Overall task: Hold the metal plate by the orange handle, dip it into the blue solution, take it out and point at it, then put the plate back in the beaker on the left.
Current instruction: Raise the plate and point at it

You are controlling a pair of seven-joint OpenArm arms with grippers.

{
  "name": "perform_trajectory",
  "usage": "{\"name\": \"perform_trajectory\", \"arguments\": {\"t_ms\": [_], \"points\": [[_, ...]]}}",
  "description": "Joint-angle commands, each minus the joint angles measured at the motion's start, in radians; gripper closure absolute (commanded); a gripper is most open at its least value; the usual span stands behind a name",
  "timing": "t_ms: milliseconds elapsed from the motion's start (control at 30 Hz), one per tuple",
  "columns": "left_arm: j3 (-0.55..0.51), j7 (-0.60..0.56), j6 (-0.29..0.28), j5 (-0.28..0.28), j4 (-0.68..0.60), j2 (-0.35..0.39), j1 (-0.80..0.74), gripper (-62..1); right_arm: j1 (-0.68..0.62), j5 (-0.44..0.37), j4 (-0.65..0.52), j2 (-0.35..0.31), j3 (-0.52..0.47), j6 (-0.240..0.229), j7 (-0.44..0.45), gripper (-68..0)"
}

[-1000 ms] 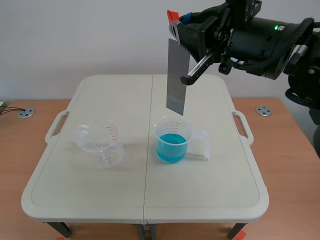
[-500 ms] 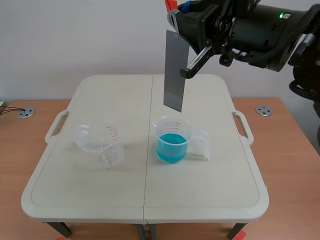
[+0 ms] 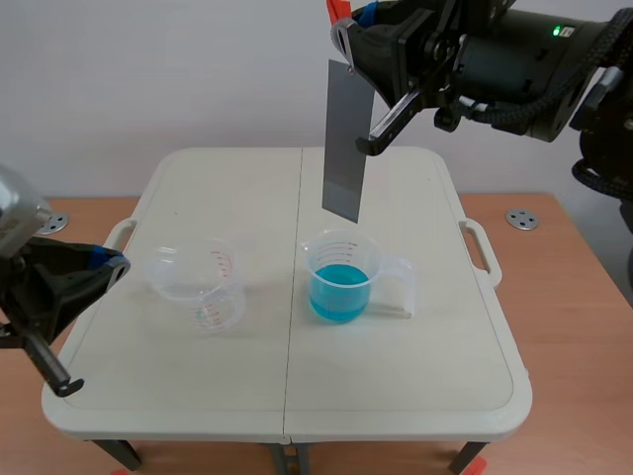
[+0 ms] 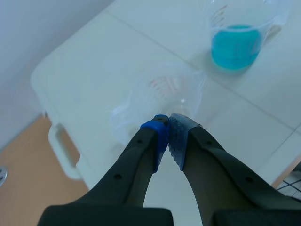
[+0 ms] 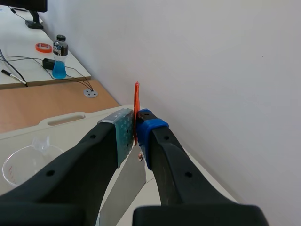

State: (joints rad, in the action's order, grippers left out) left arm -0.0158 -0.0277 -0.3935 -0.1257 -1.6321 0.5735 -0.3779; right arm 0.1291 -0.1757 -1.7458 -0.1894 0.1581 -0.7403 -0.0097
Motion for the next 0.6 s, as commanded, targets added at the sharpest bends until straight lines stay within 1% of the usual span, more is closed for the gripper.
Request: {"name": "perform_trajectory", "arguments": {"t_ms": [0,133,267,400,567], "points": [[0.031,0.010,0.004,-0.013,-0.001,0.009,0.053,-1.9,0.015,-0.019,-0.019,-0.007,-0.003,-0.005,0.012,-1.5],[0.148,0.053,0.005,-0.013,0.051,0.008,0.190,-1.9,0.015,-0.019,-0.019,-0.007,-0.002,-0.005,0.012,-1.5],[0.254,0.056,0.005,-0.013,0.112,0.005,0.302,-1.9,0.015,-0.019,-0.019,-0.007,-0.002,-0.005,0.008,-1.5],[0.328,0.072,0.005,-0.013,0.162,-0.024,0.388,-1.9,0.015,-0.019,-0.019,-0.007,-0.002,-0.005,0.008,-1.5],[0.388,0.094,0.006,-0.012,0.222,-0.079,0.472,-1.9,0.015,-0.019,-0.019,-0.007,-0.002,-0.005,0.008,-1.5]]}}
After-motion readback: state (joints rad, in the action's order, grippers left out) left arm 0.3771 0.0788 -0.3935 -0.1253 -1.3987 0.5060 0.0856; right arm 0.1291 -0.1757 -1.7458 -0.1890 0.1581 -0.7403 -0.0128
